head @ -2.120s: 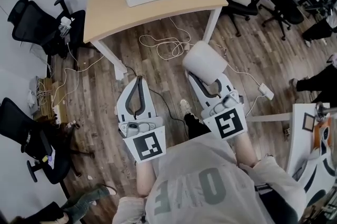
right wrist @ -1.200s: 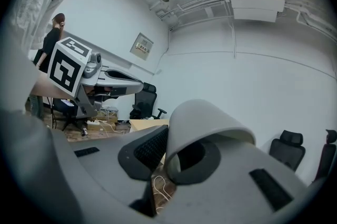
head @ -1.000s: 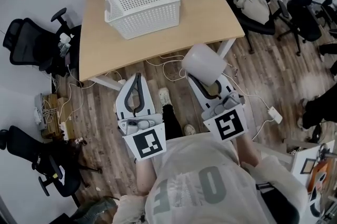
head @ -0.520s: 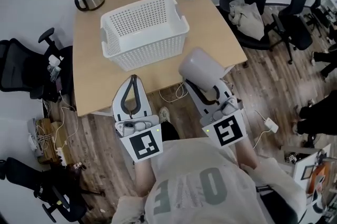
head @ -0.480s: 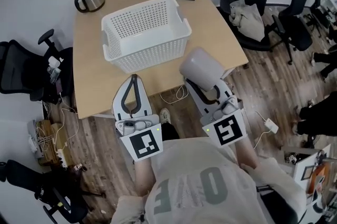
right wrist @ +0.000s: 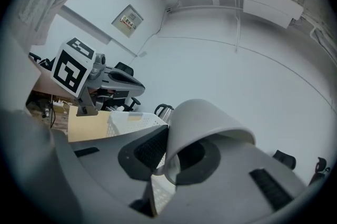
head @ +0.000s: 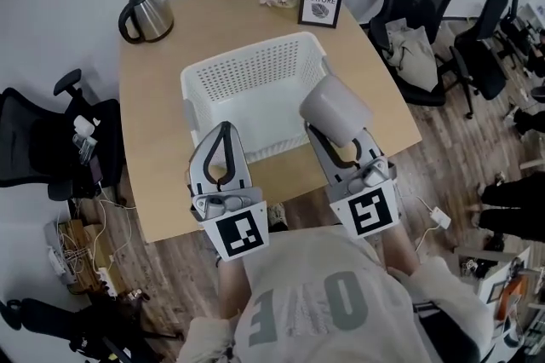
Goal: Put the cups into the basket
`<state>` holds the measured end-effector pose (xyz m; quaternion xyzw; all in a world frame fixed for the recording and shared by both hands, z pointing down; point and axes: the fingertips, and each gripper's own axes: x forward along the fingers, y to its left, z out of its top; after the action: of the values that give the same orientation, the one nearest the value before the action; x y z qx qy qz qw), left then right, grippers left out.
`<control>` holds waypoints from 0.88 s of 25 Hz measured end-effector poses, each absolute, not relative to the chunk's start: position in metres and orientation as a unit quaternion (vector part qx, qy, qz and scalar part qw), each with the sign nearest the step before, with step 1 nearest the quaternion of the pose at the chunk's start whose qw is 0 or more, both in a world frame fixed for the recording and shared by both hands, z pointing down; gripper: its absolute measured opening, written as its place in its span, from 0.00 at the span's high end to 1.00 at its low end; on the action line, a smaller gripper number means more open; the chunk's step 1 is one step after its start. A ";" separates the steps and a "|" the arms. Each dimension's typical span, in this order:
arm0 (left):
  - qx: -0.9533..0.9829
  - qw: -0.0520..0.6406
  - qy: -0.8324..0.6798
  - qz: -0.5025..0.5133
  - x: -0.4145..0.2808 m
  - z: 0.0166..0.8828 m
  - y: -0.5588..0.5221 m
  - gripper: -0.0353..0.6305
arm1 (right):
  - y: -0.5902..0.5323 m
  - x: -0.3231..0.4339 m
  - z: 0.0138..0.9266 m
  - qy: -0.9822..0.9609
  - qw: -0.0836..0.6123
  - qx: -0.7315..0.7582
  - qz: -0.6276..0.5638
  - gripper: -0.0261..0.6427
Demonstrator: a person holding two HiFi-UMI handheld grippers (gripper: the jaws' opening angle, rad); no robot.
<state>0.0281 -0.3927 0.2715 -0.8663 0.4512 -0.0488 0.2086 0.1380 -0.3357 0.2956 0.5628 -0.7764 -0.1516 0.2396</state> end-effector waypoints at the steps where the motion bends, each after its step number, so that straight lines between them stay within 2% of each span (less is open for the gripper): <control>1: -0.868 0.205 0.450 -0.051 0.028 0.274 -0.404 0.93 | -0.346 0.138 0.297 -0.776 0.241 0.564 -0.150 0.92; 6: -0.860 0.226 0.451 -0.080 0.030 0.278 -0.452 0.93 | -0.386 0.143 0.302 -0.776 0.251 0.562 -0.136 0.92; 13: -0.848 0.212 0.476 -0.100 0.037 0.276 -0.480 0.93 | -0.418 0.155 0.306 -0.803 0.284 0.507 -0.135 0.92; 22: -0.820 0.202 0.523 -0.119 0.033 0.284 -0.503 0.93 | -0.462 0.148 0.330 -0.832 0.393 0.356 -0.163 0.92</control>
<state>0.0334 -0.5030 0.2840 -0.8197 0.5227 -0.1191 0.2017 0.1476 -0.4620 0.3299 0.3561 -0.8318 -0.1627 0.3934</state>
